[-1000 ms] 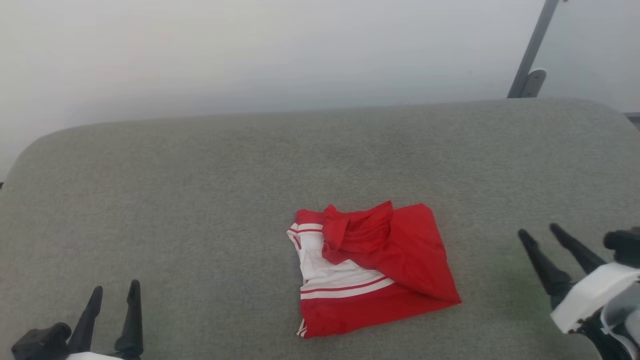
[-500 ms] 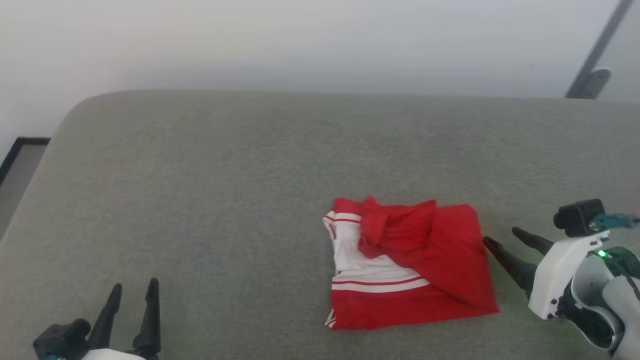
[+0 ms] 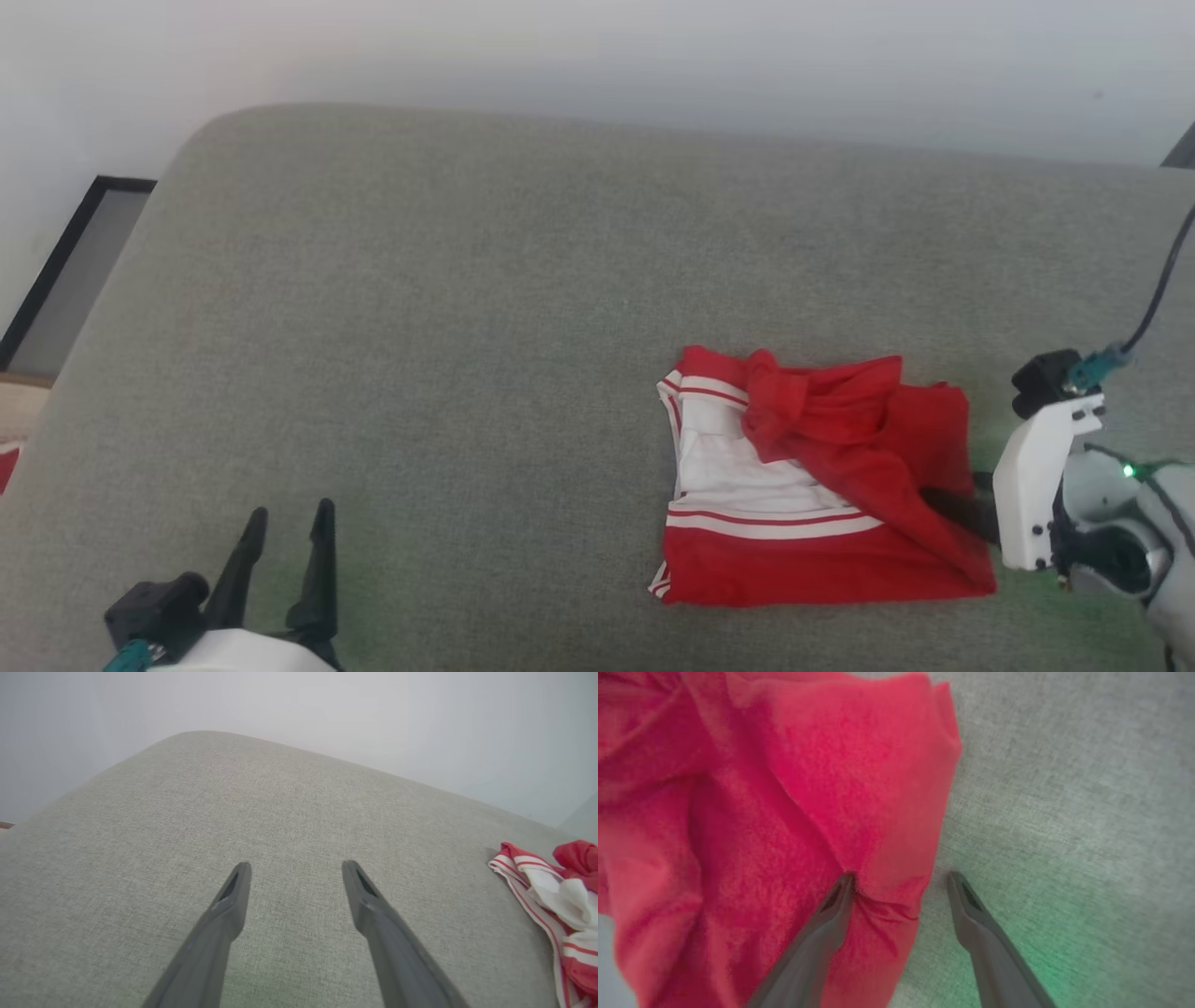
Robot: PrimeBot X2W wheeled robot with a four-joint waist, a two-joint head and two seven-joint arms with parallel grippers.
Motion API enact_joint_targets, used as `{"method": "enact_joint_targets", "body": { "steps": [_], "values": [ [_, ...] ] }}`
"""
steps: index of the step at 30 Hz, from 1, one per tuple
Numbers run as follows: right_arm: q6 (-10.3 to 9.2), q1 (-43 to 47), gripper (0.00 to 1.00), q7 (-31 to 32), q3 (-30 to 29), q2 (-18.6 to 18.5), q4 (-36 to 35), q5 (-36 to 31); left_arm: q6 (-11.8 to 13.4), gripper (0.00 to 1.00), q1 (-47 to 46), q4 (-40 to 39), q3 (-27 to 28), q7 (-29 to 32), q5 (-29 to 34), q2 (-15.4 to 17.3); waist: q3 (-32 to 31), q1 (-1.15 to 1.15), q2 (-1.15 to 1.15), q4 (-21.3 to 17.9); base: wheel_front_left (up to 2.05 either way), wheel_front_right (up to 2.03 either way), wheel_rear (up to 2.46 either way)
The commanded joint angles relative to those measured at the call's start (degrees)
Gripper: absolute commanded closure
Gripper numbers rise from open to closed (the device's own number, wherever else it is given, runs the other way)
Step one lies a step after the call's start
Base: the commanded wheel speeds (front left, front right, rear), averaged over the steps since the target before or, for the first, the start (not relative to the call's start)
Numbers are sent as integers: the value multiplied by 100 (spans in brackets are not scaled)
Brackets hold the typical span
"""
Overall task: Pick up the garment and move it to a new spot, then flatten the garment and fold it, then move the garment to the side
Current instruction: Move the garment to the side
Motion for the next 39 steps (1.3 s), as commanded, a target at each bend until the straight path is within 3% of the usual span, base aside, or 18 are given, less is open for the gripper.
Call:
{"method": "enact_joint_targets", "body": {
  "steps": [1, 7, 11, 12, 13, 27, 39],
  "values": [
    [-2, 72, 0, 241, 132, 142, 127, 22, -31, 0, -111, 18, -8, -26, 77, -52, 82, 0, 0, 54, 0, 0, 0],
    [-2, 24, 0, 811, 116, 424, 291, 179, -50, 0, -282, 89, -67, -26, 166, -165, 222, 0, 0, 106, 0, 0, 0],
    [-1, -7, 1, 1041, 96, 415, 124, 219, -73, 0, -394, 112, -82, -26, 225, -177, 274, 0, 0, 83, 0, 0, 0],
    [1, -31, 74, 1050, 91, 379, 15, 220, -77, 0, -408, 102, -87, -26, 240, -180, 287, 0, 0, 71, 0, 0, 0],
    [0, -46, 100, 1079, 66, 329, -64, 233, -76, 0, -433, 90, -83, -26, 241, -185, 300, 0, 0, 56, 0, 0, 0],
    [-2, -391, 100, 1043, -518, -389, -966, 287, -97, 0, -898, 13, -285, -26, 351, -135, 485, 0, 0, -237, 0, 0, 0],
    [-2, -979, 100, 886, -936, -1165, -1266, 94, -111, 0, -1766, 150, -819, -26, 448, -126, 980, 0, 0, -787, 0, 0, 0]
  ]
}}
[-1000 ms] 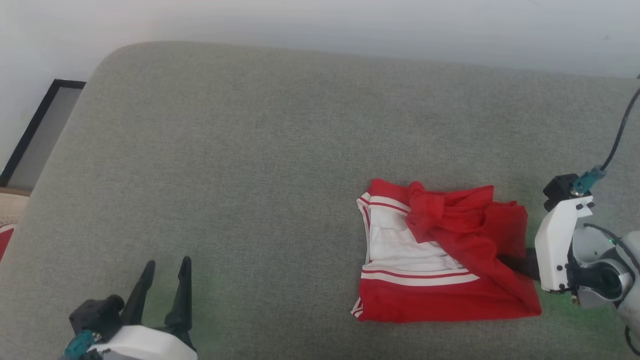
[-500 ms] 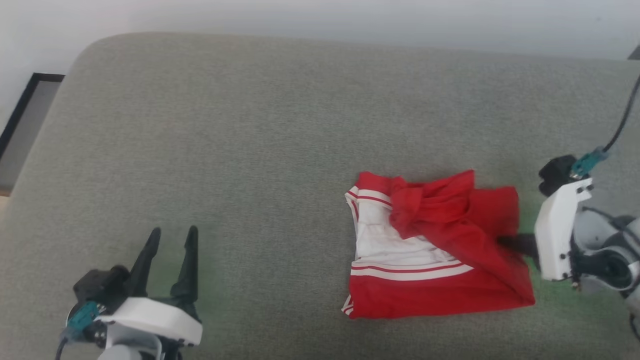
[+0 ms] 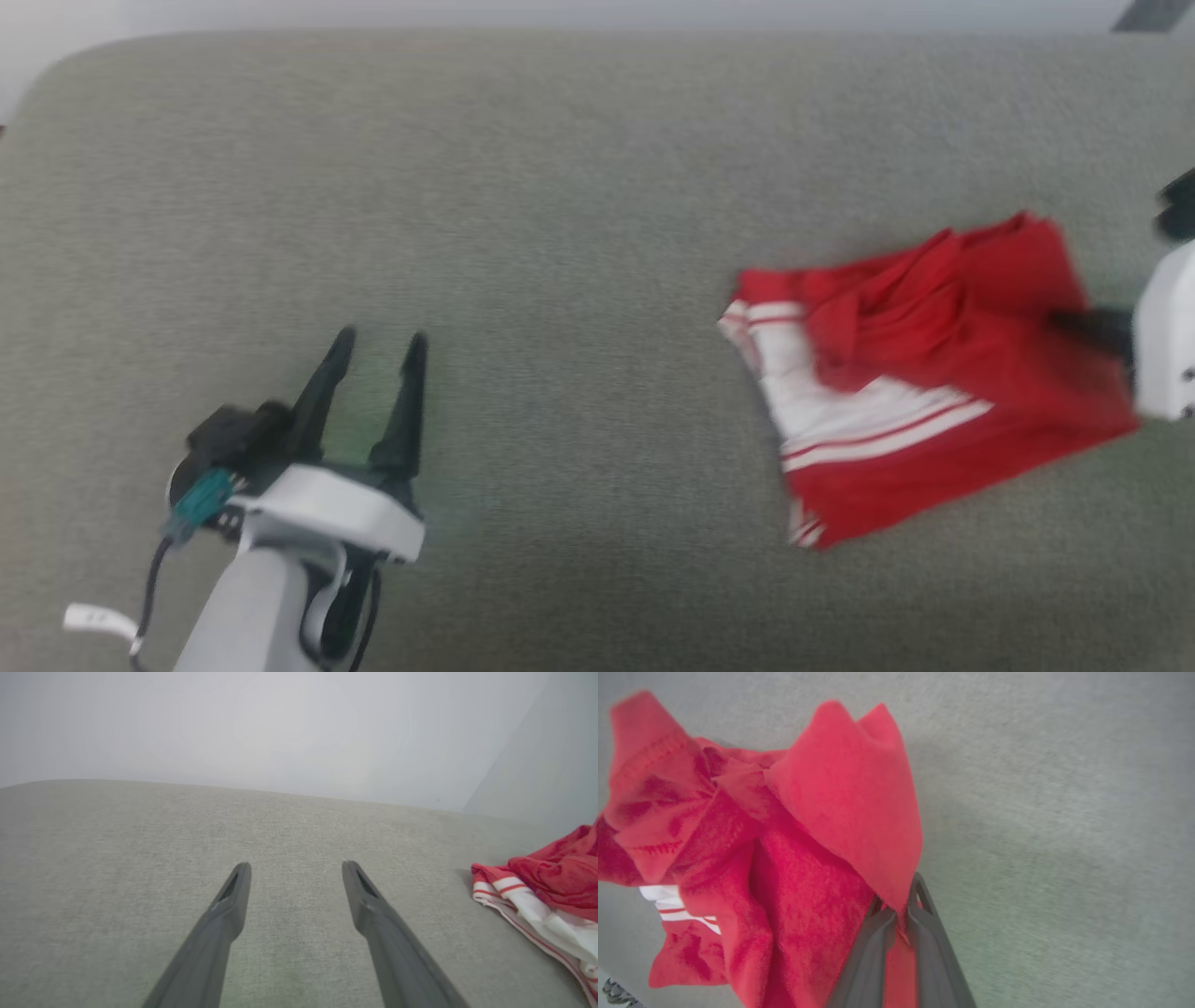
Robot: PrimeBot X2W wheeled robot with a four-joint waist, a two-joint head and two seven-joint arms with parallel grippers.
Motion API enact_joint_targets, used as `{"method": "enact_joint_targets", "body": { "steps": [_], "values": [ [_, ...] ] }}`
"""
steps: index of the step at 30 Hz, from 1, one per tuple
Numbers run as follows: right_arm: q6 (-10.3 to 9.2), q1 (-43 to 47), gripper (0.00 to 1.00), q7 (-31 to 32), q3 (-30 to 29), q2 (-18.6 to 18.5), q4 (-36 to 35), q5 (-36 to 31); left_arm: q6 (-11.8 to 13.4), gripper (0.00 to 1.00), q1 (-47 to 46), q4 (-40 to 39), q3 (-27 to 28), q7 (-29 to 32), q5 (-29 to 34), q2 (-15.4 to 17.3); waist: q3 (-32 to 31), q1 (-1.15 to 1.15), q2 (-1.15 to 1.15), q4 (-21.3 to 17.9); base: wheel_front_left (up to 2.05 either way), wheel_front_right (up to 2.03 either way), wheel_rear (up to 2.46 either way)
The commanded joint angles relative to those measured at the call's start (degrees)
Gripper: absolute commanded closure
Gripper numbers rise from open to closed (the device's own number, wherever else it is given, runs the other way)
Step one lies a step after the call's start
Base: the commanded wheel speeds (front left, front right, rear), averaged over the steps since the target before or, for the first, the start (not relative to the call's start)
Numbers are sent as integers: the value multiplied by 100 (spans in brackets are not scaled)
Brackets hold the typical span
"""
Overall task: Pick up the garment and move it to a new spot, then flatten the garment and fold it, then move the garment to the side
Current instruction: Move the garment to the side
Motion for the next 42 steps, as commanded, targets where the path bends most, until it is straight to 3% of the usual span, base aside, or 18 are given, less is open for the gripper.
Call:
{"method": "enact_joint_targets", "body": {
  "steps": [1, 19, 31, 42],
  "values": [
    [-2, -144, 100, -115, -69, -104, 23, -31, -17, 0, -203, 27, -88, -26, 86, -3, 173, 0, 0, -175, 0, 0, 0],
    [-2, -1165, 100, -1396, 96, -726, 580, -311, -17, 0, -1749, 432, -1092, -26, 59, 126, 996, 0, 0, -1119, 0, 0, 0],
    [-4, -2005, 100, -2502, 615, -1002, 1487, -733, -17, 0, -2576, 679, -1737, -26, 43, 197, 1444, 0, 0, -1555, 0, 0, 0],
    [-4, -2506, 100, -3388, 1070, -835, 2646, -897, -18, 0, -3003, 826, -2139, -20, 16, 181, 1812, 0, 0, -1663, 0, 0, 0]
  ]
}}
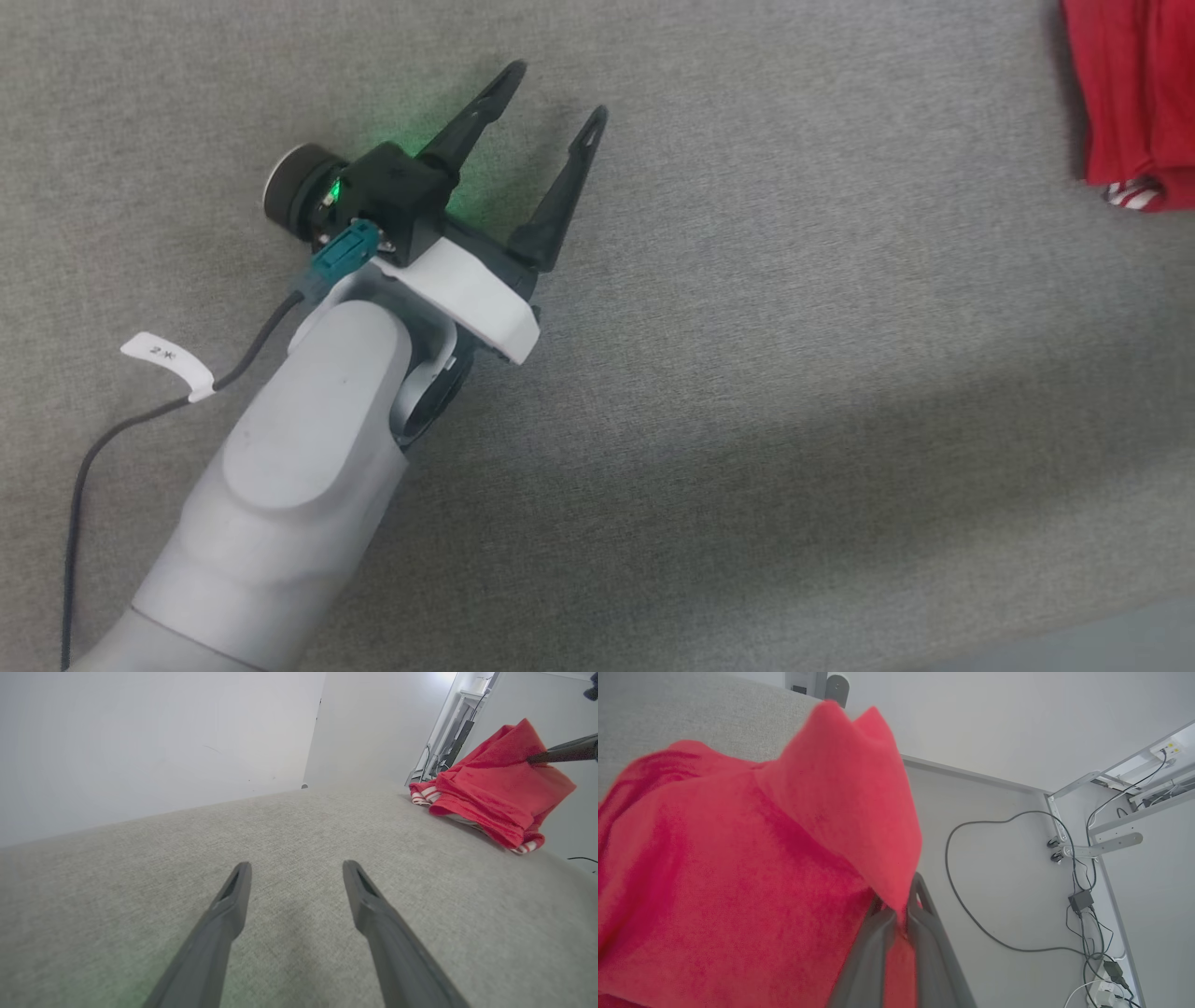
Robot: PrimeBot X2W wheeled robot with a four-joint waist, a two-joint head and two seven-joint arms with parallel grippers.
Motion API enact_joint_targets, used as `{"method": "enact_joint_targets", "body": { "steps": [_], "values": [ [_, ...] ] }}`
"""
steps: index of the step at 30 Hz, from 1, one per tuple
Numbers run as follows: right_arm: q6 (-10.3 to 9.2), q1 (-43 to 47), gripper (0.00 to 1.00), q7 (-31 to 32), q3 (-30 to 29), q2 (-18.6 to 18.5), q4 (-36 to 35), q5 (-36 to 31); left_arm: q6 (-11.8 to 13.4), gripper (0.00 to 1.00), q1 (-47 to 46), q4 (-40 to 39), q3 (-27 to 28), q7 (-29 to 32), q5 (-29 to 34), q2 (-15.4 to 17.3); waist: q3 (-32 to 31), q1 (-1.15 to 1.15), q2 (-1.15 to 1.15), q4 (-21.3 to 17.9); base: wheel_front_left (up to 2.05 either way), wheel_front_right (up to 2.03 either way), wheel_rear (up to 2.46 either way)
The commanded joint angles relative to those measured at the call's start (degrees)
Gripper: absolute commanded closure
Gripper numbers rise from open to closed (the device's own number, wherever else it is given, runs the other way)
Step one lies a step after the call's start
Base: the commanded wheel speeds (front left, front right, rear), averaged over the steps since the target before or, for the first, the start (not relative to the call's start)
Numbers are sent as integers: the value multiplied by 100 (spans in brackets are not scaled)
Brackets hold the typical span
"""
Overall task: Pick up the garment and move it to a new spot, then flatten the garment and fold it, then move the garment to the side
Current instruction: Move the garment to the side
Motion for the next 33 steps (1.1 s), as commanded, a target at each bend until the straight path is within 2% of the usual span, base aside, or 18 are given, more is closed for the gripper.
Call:
{"method": "enact_joint_targets", "body": {
  "steps": [1, 7, 9, 10, 12, 13, 22, 33],
  "values": [
    [-6, -64, 100, -86, 38, 79, 109, 16, -12, 0, -14, 107, -61, -11, -71, -11, 52, 0, 0, 22, 0, 0, 0],
    [-6, -136, 100, -155, 235, 372, 660, 172, -11, 0, -130, 166, -148, 1, -117, 0, 140, 0, 0, 135, 0, 0, 0],
    [-6, -147, 93, -181, 285, 412, 774, 239, -10, 0, -126, 164, -122, 1, -119, 14, 150, 0, 0, 173, 0, 0, 0],
    [-6, -155, 82, -190, 306, 420, 829, 272, -9, 0, -119, 157, -102, 1, -123, 26, 153, 0, 0, 189, 0, 0, 0],
    [-6, -177, 48, -198, 363, 463, 882, 328, 2, 0, -89, 146, -40, 2, -94, 64, 149, 0, 0, 210, 0, 0, 0],
    [-6, -205, 2, -226, 385, 472, 920, 357, 2, 0, -64, 123, 0, 1, -91, 79, 144, 0, 0, 216, 0, 0, 0],
    [-7, -398, 0, -386, 569, 490, 1070, 460, 45, 0, 192, -149, 379, 0, 4, 72, -55, 0, 0, 221, 0, 0, 0],
    [-6, -286, 0, -1005, 721, 785, 939, 662, 188, 0, 957, -775, 1197, -6, 254, 104, -713, 0, 0, 322, 0, 0, 0]
  ]
}}
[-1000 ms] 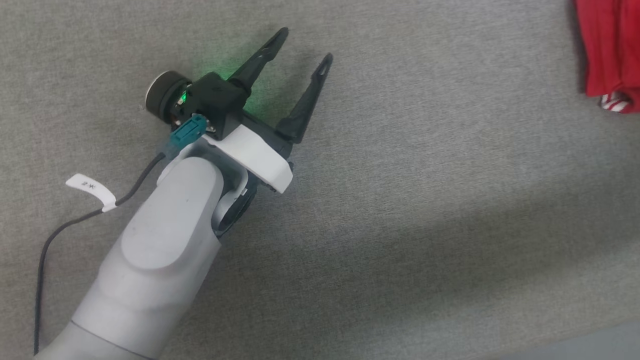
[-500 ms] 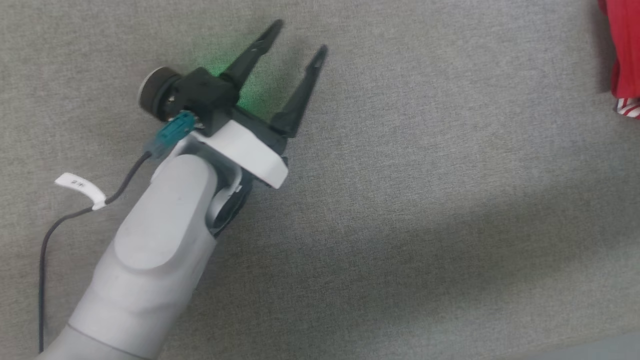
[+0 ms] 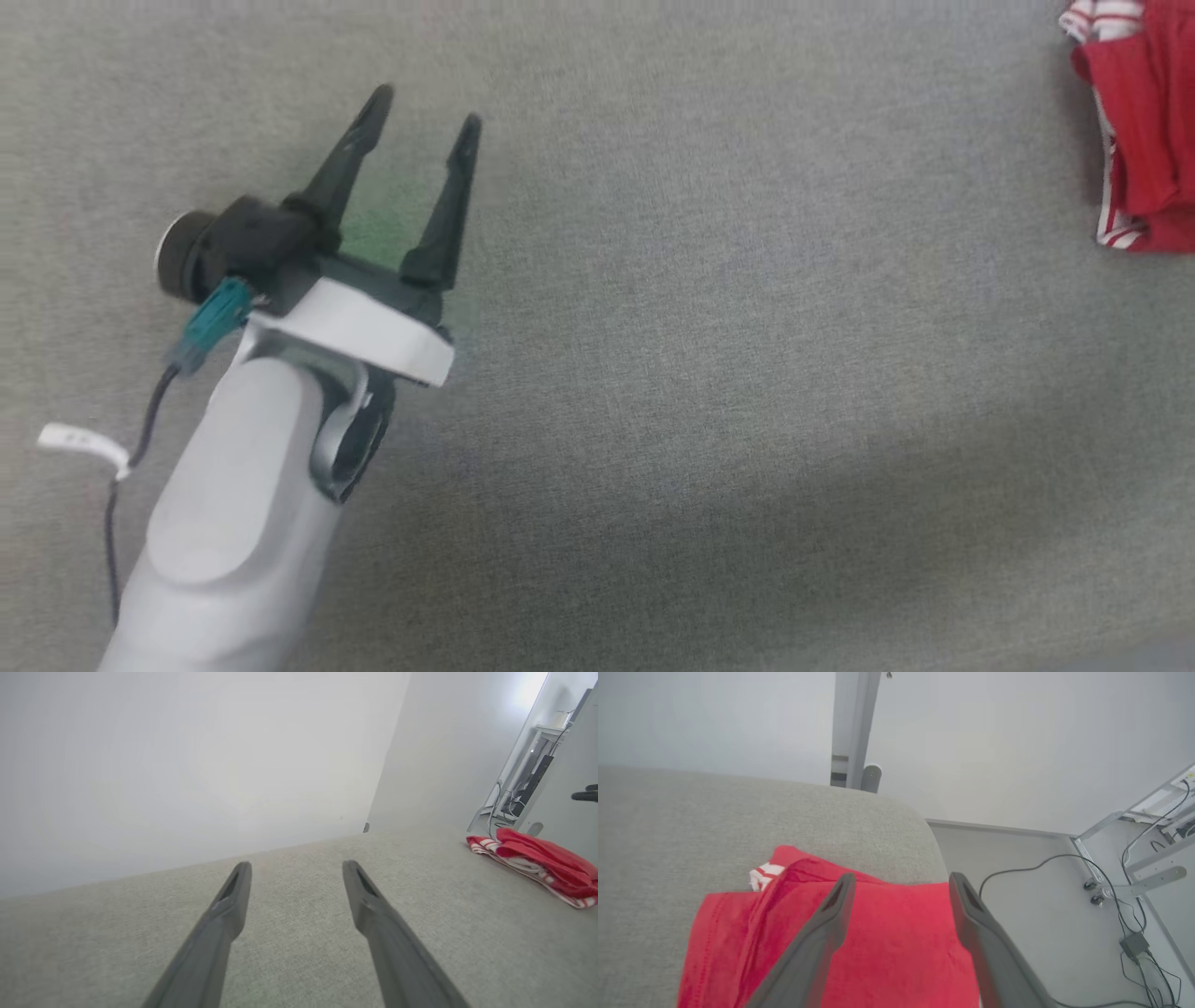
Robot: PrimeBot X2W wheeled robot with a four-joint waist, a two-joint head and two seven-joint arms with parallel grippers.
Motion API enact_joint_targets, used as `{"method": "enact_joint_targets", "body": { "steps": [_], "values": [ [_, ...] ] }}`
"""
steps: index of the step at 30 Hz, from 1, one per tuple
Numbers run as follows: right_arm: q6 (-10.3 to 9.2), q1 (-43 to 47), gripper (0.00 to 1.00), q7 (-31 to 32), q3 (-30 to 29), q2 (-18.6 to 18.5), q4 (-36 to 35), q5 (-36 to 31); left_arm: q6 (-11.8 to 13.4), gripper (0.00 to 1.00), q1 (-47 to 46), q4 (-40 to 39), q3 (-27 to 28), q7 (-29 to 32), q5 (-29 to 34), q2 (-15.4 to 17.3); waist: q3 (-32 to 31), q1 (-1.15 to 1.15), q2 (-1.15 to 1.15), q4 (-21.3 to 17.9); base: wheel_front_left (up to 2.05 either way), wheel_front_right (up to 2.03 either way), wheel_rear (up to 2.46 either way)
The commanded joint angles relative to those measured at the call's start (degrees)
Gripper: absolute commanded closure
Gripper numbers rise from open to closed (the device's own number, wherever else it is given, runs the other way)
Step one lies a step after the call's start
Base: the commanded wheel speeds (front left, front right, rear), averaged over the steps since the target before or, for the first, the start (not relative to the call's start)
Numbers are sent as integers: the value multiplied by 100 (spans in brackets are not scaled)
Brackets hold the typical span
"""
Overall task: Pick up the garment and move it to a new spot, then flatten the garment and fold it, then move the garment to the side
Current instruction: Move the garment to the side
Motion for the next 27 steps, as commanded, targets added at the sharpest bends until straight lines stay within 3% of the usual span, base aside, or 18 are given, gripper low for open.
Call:
{"method": "enact_joint_targets", "body": {
  "steps": [1, 7, 13, 27],
  "values": [
    [-6, 90, 0, -138, 40, 77, -30, -16, 44, 0, 184, -87, 138, 2, 61, -5, -208, 0, 0, 69, 0, 0, 0],
    [-6, 264, 0, -565, 215, 372, -133, -165, 214, 0, 820, -397, 707, 2, 213, -10, -713, 0, 0, 208, 0, 0, 0],
    [-7, 706, 0, -781, 101, 759, -401, -364, 150, 0, 1727, -630, 1198, 2, 238, 18, -1348, 0, 0, 385, 0, 0, 0],
    [-6, 2917, 0, -779, -2127, 1260, -1737, -1839, 51, 0, 3316, -976, 2141, 2, 184, 11, -2284, 0, 0, 628, 0, 0, 0]
  ]
}}
